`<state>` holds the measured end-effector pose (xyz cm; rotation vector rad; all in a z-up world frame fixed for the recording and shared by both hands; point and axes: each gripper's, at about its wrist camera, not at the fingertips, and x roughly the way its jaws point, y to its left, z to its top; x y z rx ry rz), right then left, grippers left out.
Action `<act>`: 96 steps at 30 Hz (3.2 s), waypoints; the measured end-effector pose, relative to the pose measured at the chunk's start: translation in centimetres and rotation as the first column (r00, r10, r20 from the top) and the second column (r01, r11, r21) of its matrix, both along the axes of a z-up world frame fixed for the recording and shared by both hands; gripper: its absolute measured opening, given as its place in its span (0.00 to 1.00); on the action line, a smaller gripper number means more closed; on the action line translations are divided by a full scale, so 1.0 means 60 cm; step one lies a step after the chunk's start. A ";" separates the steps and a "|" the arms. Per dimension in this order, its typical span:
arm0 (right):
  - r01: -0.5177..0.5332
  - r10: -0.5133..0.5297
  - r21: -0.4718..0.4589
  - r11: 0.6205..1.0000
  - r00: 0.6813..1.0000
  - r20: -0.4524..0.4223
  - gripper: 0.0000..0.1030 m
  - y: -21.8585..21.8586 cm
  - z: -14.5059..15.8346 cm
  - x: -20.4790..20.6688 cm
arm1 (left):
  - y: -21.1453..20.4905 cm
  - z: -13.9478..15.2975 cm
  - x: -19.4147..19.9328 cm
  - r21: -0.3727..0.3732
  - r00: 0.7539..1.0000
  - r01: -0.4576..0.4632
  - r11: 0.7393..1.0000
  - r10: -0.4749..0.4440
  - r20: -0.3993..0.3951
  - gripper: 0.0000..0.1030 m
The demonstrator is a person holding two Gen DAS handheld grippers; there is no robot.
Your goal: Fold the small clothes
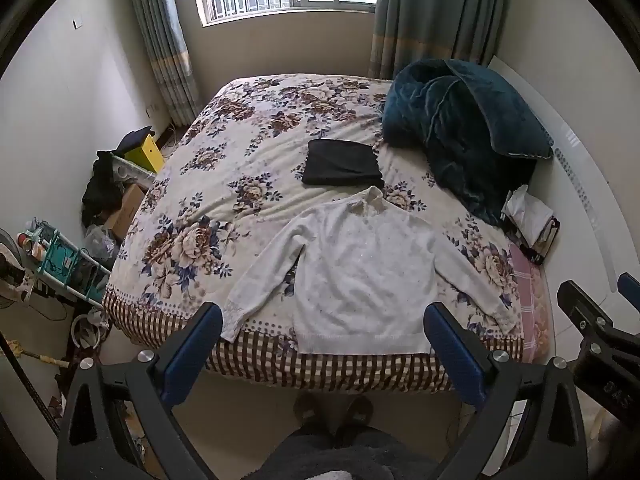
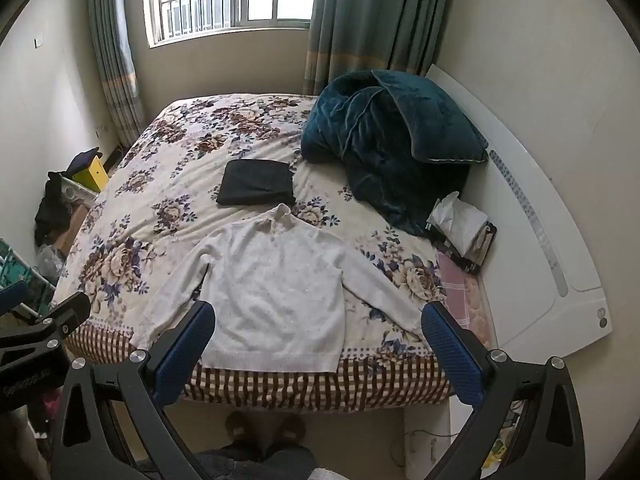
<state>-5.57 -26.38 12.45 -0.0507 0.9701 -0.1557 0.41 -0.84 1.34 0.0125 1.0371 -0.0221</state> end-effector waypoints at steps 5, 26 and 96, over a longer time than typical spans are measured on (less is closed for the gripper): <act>-0.002 0.002 0.003 1.000 1.000 0.005 1.00 -0.003 0.012 0.003 | 0.002 0.004 0.001 -0.001 1.000 0.002 1.000 -0.002 0.003 1.00; -0.008 0.008 0.002 1.000 1.000 0.018 1.00 0.012 0.030 0.004 | 0.001 0.020 0.008 -0.004 1.000 -0.004 1.000 0.004 0.012 1.00; 0.482 -0.474 0.024 0.876 0.868 -0.144 1.00 -0.250 -0.209 0.067 | -0.074 -0.273 0.210 0.085 0.996 0.048 0.995 -0.041 -0.082 1.00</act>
